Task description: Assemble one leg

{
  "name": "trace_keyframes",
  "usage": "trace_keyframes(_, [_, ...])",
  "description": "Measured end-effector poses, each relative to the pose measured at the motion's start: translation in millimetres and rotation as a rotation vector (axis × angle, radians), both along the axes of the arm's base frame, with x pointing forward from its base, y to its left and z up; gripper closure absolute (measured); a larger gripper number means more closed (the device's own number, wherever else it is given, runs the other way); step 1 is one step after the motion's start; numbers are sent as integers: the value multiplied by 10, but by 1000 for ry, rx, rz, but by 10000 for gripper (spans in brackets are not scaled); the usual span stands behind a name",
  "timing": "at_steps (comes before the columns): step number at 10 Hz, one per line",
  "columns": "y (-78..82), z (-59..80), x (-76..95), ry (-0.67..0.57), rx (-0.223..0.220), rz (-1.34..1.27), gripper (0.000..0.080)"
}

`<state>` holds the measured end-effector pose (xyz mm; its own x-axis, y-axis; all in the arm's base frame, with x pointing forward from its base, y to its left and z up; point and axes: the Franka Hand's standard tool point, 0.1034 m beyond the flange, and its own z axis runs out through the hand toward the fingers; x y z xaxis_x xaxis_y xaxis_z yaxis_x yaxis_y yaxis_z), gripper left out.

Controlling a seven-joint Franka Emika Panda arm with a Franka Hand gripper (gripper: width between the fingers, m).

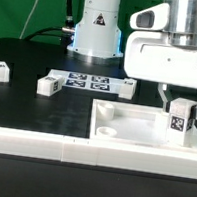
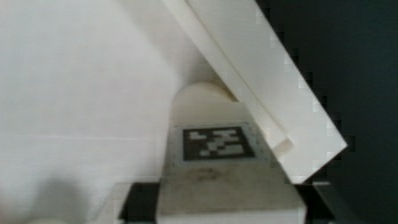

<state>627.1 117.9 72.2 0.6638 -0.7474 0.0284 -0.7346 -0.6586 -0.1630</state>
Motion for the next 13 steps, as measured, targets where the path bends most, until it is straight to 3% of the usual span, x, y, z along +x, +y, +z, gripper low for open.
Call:
trace_keyframes(5, [21, -4, -2, 35, 87, -506, 504])
trace_keyframes(7, [37, 2, -4, 67, 149, -786, 502])
trace_keyframes(9, [49, -4, -10, 83, 174, -877, 502])
trace_keyframes(10, [58, -5, -12, 82, 174, -865, 420])
trace_keyframes(11, [57, -4, -11, 76, 166, -814, 260])
trace_keyframes(12, [61, 2, -7, 70, 153, -728, 260])
trace_keyframes(13, [76, 11, -7, 70, 136, -606, 174])
